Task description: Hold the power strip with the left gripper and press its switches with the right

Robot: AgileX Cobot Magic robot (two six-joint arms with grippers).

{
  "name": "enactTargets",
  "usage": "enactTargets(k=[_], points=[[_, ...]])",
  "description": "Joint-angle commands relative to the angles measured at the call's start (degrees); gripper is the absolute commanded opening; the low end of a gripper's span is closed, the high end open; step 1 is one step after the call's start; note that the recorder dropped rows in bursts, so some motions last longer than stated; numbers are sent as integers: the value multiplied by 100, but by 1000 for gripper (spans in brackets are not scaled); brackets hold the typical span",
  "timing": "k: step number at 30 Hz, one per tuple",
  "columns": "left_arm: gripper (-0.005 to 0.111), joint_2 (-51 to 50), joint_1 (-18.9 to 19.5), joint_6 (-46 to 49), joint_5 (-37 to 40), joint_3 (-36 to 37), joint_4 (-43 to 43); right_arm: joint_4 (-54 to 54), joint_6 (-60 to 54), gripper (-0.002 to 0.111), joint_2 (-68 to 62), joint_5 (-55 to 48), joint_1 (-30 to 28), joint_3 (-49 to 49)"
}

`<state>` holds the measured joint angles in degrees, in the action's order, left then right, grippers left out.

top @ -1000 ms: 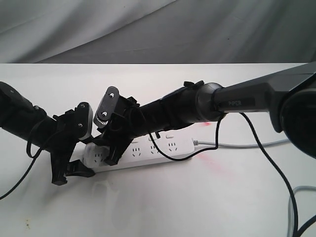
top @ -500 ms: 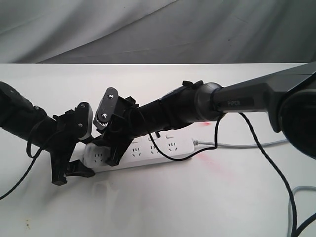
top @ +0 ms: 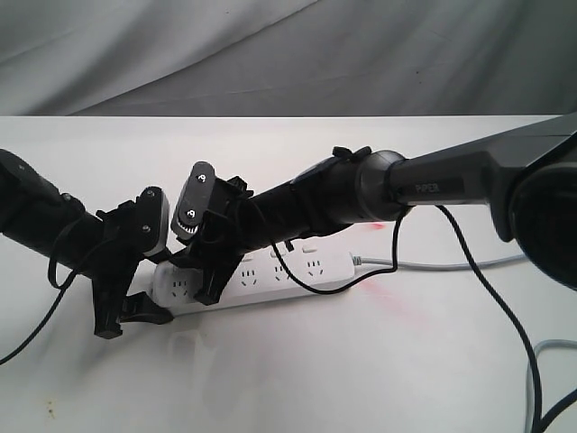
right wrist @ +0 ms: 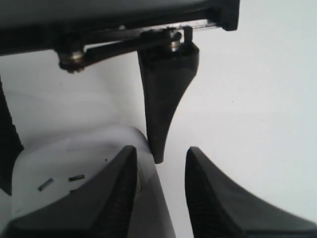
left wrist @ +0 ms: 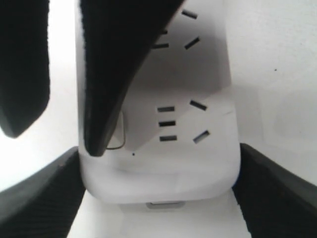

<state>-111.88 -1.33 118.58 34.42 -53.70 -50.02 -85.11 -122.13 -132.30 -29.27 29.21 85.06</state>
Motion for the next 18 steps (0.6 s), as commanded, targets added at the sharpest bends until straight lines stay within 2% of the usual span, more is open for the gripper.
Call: enactTargets(k=[1,18], points=[[54,-37,-25,139,-123,9,302,379,-52,32,-178,218,12,-30],[54,-37,-25,139,-123,9,302,905,222,32,-346,320,51,-30]])
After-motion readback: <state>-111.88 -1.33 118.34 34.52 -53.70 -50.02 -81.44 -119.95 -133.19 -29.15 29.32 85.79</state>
